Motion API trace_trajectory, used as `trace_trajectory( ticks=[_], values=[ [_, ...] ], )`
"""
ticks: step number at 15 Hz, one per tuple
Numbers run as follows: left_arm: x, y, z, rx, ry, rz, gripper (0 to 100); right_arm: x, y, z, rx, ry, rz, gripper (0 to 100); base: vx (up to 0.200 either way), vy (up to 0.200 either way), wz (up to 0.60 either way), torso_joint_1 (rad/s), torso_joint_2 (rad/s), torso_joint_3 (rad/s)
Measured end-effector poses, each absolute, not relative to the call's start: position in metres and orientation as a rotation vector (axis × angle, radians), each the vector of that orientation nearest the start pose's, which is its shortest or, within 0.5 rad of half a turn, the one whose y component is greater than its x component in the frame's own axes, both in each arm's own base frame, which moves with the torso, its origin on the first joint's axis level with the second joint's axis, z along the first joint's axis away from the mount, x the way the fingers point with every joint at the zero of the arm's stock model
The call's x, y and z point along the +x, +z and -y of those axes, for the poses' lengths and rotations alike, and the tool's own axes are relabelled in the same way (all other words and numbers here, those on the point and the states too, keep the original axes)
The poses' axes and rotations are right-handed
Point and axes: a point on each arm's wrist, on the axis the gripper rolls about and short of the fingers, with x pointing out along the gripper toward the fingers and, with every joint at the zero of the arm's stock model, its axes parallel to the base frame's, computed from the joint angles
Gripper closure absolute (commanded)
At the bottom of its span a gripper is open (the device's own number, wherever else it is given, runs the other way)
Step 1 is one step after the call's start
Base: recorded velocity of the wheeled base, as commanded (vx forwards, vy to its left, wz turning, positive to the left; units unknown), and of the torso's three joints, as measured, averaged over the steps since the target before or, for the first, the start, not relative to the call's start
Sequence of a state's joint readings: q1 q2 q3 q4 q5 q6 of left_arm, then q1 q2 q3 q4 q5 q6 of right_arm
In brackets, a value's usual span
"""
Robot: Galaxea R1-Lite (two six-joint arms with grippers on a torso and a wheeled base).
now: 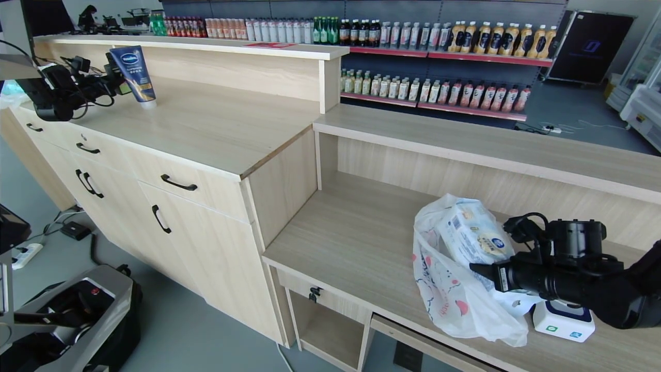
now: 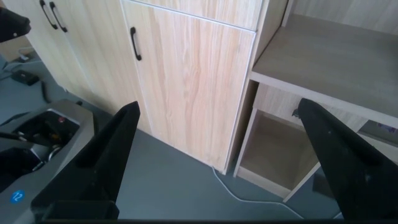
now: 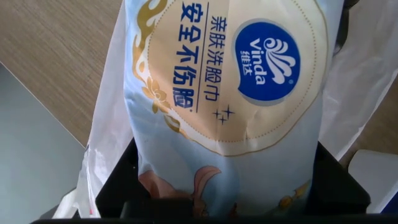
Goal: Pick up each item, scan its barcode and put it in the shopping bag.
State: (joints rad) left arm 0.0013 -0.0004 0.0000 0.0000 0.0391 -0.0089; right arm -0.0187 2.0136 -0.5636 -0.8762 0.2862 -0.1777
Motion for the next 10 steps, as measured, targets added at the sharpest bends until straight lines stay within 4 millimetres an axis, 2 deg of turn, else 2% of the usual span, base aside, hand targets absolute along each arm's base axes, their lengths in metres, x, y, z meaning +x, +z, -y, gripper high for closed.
trace_trajectory(
  ticks=[10],
  values=[
    [-0.023, 0.075, -0.001, -0.009, 0.04, 0.001, 0, 0.316, 0.038, -0.008, -0.085, 0.334, -0.577, 100, 0.0, 0.0, 0.0, 0.0, 0.0, 0.0]
  ],
)
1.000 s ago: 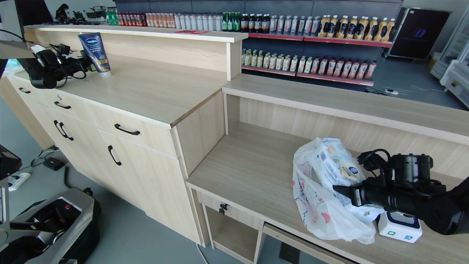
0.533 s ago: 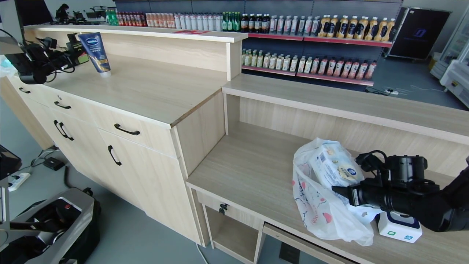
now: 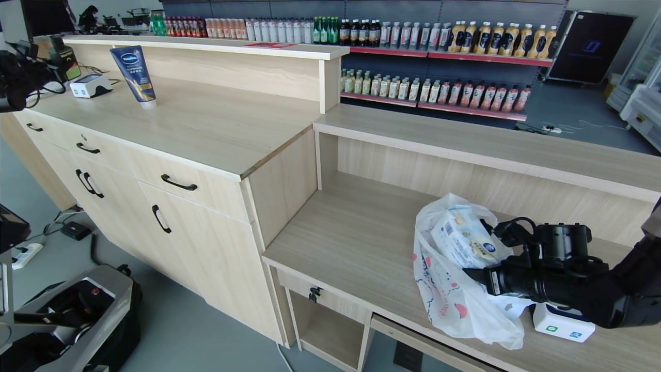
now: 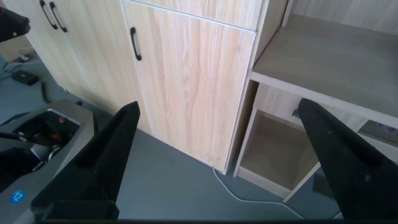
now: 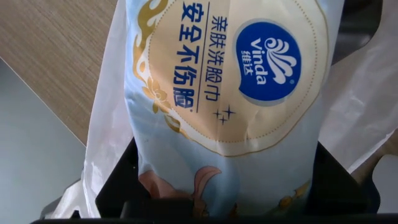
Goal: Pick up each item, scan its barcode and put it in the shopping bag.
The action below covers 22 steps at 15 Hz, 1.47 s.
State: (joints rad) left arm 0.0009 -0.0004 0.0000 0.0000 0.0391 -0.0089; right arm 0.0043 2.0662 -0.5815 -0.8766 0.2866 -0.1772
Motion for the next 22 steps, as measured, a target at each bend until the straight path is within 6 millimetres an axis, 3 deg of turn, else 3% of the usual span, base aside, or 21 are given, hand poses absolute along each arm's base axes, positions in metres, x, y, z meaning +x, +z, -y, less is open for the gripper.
trace_trajectory(
  ticks=[22],
  values=[
    [-0.023, 0.075, -0.001, -0.009, 0.041, 0.001, 0, 0.342, 0.015, -0.018, -0.107, 0.358, -0.536, 100, 0.0, 0.0, 0.0, 0.0, 0.0, 0.0]
  ],
)
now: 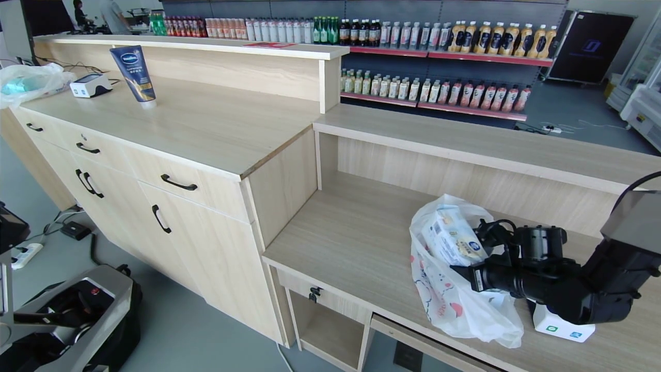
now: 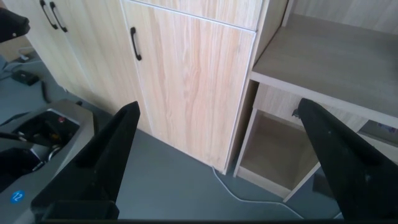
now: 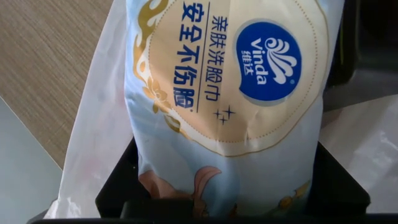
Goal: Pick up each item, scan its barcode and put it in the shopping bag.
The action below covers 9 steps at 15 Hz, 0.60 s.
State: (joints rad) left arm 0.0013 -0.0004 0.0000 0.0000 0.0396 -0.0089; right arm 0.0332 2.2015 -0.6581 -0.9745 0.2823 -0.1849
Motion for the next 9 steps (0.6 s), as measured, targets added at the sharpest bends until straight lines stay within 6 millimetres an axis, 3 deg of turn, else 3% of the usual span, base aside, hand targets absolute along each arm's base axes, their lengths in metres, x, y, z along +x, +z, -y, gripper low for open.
trace_trajectory(
  ticks=[2, 3, 9],
  values=[
    [-0.0229, 0.0755, -0.0009, -0.009, 0.04, 0.001, 0, 0.3423, 0.0127, -0.0176, -0.107, 0.358, -0.541, 100, 0.0, 0.0, 0.0, 0.0, 0.0, 0.0],
    [-0.0229, 0.0755, -0.0009, -0.009, 0.04, 0.001, 0, 0.3424, 0.012, -0.0176, -0.107, 0.358, -0.543, 0, 0.0, 0.0, 0.0, 0.0, 0.0, 0.0],
    [-0.0229, 0.0755, -0.0008, -0.009, 0.041, 0.001, 0, 0.3417, 0.0114, -0.0176, -0.107, 0.357, -0.546, 0, 0.0, 0.0, 0.0, 0.0, 0.0, 0.0]
  ],
)
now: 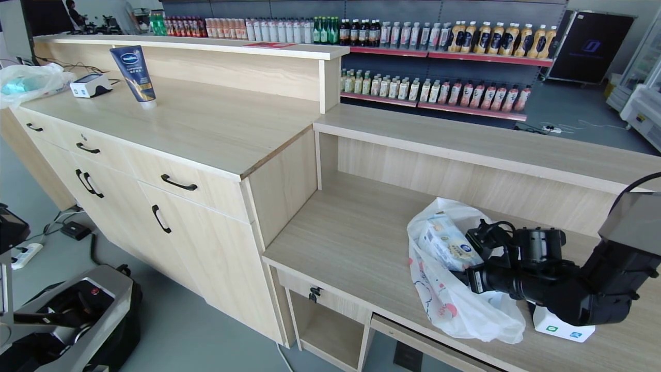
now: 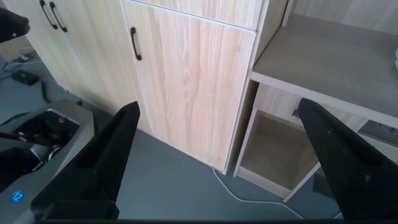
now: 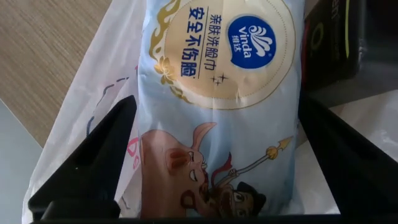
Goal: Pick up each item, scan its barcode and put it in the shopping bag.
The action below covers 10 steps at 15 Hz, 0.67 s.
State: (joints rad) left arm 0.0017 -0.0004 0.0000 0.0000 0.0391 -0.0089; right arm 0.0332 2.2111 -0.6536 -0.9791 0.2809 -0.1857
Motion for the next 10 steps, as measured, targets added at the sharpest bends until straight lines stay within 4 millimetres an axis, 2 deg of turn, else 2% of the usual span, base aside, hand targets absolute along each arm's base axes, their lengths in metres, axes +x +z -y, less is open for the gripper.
trace_trajectory(
  ticks=[3, 10],
  values=[
    [-0.023, 0.075, -0.001, -0.009, 0.041, 0.001, 0, 0.34, 0.023, -0.02, -0.117, 0.365, -0.519, 0, 0.0, 0.0, 0.0, 0.0, 0.0, 0.0],
    [-0.023, 0.075, -0.001, -0.009, 0.04, 0.001, 0, 0.317, 0.089, -0.021, -0.292, 0.384, -0.319, 0, 0.0, 0.0, 0.0, 0.0, 0.0, 0.0]
  ],
)
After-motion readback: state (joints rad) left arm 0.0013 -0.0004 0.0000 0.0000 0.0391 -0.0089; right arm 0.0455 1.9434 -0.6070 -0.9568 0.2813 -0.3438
